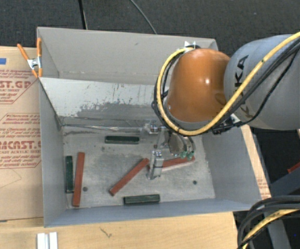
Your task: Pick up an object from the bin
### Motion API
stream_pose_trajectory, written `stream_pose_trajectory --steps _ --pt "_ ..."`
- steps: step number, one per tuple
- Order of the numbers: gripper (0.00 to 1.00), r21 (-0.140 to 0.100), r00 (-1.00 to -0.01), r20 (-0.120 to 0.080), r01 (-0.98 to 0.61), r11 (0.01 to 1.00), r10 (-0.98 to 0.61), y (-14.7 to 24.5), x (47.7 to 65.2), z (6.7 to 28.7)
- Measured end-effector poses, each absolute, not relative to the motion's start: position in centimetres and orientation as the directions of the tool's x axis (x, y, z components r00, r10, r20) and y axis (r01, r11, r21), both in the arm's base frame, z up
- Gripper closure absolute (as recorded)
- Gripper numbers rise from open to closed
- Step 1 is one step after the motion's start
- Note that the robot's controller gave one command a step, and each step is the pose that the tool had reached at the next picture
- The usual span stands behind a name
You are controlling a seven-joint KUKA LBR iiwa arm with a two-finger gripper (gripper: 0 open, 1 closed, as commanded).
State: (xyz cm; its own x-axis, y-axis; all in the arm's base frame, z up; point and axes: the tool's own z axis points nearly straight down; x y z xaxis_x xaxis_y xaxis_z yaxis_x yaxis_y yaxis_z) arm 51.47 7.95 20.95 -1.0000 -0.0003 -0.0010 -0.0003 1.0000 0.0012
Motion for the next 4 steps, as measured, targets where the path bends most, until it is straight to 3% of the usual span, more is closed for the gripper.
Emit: stream_pose_trajectory --steps 1,2,3,4 --pt "0.00 0.000 -0.989 -0.004 -0.146 0.989 -0.146 9.2 51.7 16.5" --pt "0.00 0.001 -0.981 -0.003 -0.192 0.981 -0.192 2.0 51.7 10.1" --pt "0.00 0.000 -0.940 0.000 -0.340 0.940 -0.340 6.7 52.3 10.9" --pt "0.00 0.002 -0.963 -0.003 -0.270 0.963 -0.270 1.5 54.6 8.5"
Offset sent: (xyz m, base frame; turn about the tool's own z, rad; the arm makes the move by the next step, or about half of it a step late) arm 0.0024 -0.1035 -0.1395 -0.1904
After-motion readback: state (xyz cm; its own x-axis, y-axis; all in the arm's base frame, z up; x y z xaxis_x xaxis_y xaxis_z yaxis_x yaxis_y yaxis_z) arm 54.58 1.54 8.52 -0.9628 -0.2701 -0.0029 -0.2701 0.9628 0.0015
